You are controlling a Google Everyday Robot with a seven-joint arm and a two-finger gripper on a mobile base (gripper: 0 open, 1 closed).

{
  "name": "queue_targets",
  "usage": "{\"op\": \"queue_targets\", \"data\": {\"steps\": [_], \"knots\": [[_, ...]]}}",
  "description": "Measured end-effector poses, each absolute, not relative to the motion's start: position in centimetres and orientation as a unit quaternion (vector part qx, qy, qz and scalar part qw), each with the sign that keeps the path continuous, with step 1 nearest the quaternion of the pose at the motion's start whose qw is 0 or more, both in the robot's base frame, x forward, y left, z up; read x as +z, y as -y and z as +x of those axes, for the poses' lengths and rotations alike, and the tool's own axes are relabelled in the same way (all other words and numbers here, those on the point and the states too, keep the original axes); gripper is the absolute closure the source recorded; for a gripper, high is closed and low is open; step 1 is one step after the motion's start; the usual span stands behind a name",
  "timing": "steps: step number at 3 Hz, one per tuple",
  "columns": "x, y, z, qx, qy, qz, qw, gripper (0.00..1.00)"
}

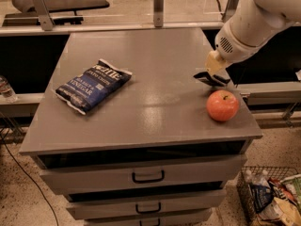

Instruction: Move rxbar chocolate near apple

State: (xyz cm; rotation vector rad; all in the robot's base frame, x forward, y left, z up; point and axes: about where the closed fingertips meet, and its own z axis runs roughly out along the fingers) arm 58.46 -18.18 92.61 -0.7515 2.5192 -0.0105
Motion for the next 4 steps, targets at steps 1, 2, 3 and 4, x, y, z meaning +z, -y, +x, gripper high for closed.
{"op": "queue_targets", "data": {"steps": [1, 2, 3, 4], "knots": [[93.2, 17.7, 57.2, -0.005, -0.932, -0.267, 0.245, 0.87], [93.1, 16.9, 56.6, 0.005, -0.935, -0.266, 0.236, 0.62], [92.5, 16.0, 56.8, 0.02, -0.935, -0.268, 0.233, 0.39], [92.1, 15.4, 57.1, 0.028, -0.935, -0.27, 0.23, 0.15]]}}
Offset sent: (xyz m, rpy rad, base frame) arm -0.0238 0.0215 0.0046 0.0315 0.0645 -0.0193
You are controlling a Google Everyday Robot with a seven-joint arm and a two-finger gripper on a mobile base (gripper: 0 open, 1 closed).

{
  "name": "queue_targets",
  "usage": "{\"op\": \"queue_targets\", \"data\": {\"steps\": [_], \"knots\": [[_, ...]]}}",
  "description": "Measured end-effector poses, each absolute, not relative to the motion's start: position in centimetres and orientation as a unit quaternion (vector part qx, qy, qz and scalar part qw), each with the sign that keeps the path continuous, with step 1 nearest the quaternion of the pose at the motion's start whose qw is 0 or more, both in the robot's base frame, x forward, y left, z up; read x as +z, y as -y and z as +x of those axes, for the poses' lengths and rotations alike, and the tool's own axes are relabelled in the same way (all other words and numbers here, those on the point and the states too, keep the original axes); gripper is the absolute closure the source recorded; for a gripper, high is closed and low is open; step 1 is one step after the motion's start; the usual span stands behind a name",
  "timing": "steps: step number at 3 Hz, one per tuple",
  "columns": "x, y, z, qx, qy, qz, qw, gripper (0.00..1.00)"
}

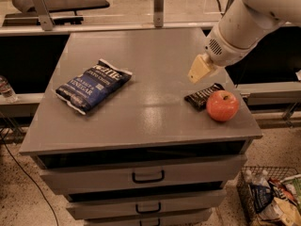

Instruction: Move rxbar chocolate near apple

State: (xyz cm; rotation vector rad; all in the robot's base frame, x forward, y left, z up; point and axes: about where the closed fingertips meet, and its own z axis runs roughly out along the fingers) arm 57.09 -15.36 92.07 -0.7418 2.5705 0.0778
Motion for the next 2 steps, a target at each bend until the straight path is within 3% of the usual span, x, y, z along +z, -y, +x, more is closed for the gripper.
{"op": "queue_targets", "data": {"steps": [1, 2], "knots": [[92.13, 15.46, 57.22, 0.023, -0.936, -0.268, 0.228, 0.0], [92.13, 15.46, 57.22, 0.023, -0.936, -0.268, 0.228, 0.0]]}}
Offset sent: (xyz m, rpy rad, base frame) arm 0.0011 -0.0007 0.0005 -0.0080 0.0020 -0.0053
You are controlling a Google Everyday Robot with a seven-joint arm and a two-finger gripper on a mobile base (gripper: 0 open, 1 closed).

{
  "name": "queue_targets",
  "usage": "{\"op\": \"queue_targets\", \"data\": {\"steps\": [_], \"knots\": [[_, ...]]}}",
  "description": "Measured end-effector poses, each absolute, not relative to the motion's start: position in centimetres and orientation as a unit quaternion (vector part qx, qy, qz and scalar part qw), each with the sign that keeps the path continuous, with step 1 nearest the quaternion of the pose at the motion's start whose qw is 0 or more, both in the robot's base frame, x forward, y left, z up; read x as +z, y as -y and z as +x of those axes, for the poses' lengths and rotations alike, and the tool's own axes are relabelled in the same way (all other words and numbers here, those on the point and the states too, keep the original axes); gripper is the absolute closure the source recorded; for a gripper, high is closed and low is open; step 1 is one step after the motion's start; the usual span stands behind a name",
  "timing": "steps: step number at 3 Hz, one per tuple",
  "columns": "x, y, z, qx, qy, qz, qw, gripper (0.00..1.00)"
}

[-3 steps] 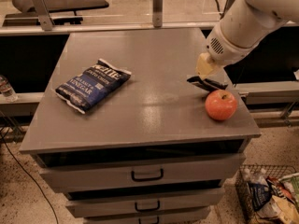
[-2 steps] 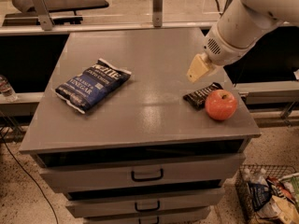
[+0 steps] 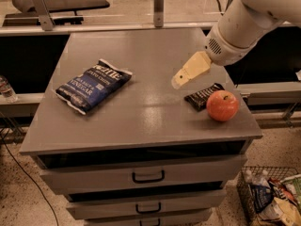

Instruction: Move rxbar chocolate near apple

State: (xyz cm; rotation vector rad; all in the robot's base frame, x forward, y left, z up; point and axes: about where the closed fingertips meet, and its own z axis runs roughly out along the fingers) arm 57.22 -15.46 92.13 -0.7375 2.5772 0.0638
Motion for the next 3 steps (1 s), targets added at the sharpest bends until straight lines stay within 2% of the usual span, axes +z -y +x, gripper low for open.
{"op": "queue_targets", "data": {"steps": [1, 3], "knots": [[92.5, 17.2, 58.0, 0.044, -0.935, -0.265, 0.233, 0.0], [96.8, 28.8, 59.5, 0.062, -0.927, -0.251, 0.272, 0.0]]}}
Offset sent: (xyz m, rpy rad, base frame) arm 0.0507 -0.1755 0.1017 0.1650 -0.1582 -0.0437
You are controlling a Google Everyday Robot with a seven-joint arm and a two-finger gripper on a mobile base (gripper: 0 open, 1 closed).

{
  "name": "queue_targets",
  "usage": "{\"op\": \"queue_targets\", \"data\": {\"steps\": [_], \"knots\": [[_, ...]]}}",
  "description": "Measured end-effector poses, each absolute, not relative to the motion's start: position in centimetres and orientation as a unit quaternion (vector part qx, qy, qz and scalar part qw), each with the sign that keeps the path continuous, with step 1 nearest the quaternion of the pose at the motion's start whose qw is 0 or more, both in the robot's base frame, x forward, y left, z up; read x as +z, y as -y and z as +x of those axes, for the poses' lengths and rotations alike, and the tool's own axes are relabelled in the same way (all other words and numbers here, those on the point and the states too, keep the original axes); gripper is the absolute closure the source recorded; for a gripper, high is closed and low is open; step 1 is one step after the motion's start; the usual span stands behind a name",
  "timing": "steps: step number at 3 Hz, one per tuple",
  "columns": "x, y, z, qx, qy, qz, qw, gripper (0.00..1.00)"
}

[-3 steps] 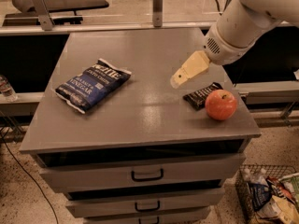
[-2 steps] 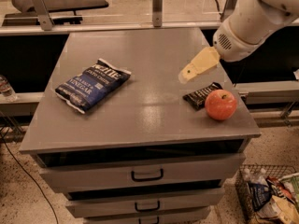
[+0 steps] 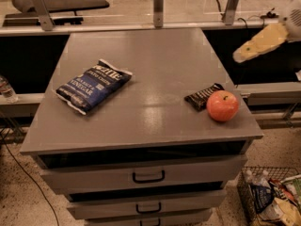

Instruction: Move rxbar chocolate near apple

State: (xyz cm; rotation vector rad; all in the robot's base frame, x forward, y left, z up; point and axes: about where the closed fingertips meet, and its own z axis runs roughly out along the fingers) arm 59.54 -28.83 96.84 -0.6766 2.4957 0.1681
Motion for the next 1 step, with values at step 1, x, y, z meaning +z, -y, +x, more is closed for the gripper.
{"op": "queue_targets", "data": {"steps": [1], "knots": [[100.65, 29.2, 60.53, 0.053, -0.913, -0.257, 0.311, 0.0]]}}
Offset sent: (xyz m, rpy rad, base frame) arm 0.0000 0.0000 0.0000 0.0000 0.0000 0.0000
